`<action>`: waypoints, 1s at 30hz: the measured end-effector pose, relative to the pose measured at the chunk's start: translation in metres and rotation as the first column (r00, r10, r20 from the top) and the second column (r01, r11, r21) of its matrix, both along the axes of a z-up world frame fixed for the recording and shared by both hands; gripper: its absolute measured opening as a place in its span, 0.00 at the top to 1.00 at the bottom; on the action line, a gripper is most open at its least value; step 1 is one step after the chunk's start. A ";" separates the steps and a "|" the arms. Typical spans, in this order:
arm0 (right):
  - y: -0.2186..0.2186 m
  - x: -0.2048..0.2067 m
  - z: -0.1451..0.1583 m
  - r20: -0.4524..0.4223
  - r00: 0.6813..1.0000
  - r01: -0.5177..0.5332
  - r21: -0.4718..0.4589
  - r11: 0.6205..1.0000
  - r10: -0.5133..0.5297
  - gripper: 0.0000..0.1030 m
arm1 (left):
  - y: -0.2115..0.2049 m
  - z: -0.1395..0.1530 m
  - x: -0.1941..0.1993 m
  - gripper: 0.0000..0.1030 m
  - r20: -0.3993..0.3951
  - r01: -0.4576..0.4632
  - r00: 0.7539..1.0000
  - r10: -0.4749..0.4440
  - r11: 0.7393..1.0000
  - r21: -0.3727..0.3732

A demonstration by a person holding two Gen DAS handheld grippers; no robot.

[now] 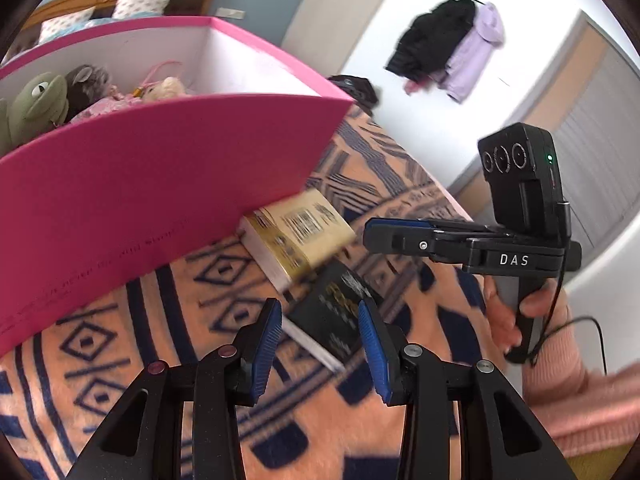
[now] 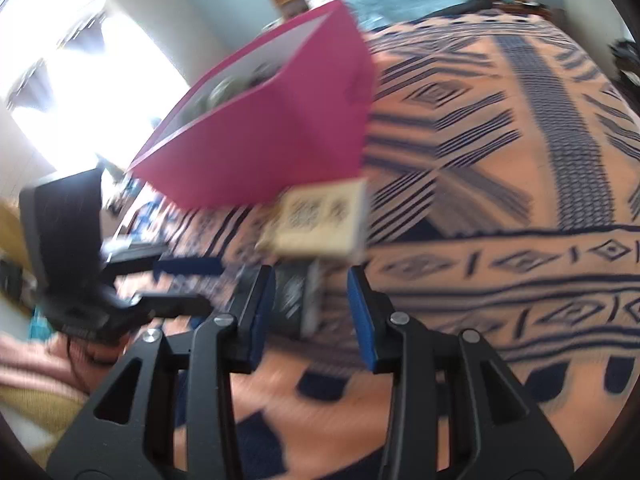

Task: Organize objects
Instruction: 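Close the left gripper on the beige tissue pack and lift it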

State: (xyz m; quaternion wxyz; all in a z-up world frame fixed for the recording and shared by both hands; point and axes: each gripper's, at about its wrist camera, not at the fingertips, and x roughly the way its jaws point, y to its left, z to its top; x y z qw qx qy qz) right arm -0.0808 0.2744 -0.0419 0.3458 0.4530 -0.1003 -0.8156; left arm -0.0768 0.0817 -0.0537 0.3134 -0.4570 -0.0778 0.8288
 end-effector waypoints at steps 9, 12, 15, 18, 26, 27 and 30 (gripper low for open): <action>-0.012 -0.036 -0.015 0.055 0.998 -0.012 -0.043 0.999 0.015 0.61 | 0.013 -0.013 -0.026 0.67 0.064 -0.041 0.997 0.043 0.999 -0.027; -0.016 -0.031 -0.013 0.034 0.999 -0.023 -0.023 0.999 0.024 0.64 | 0.016 -0.013 -0.024 0.67 0.061 -0.042 0.997 0.045 0.998 -0.041; -0.015 -0.022 -0.002 0.001 1.000 -0.023 -0.019 1.000 0.023 0.64 | 0.015 -0.008 -0.019 0.67 0.057 -0.039 0.998 0.041 0.999 -0.027; -0.015 -0.016 0.009 -0.031 0.999 -0.025 -0.028 0.999 0.024 0.64 | 0.013 -0.001 -0.011 0.67 0.039 -0.032 0.999 0.032 0.999 -0.010; -0.014 0.013 0.032 -0.095 0.995 -0.037 -0.035 0.999 0.034 0.64 | 0.014 0.024 0.009 0.67 -0.036 -0.010 0.999 0.010 1.000 -0.008; -0.015 0.014 0.033 -0.101 0.994 -0.037 -0.034 0.999 0.034 0.64 | 0.014 0.027 0.011 0.67 -0.047 -0.008 0.999 0.007 1.000 -0.012; -0.015 0.022 0.041 -0.119 0.992 -0.044 -0.036 0.998 0.039 0.64 | 0.015 0.037 0.018 0.67 -0.078 -0.006 0.997 0.005 1.000 -0.016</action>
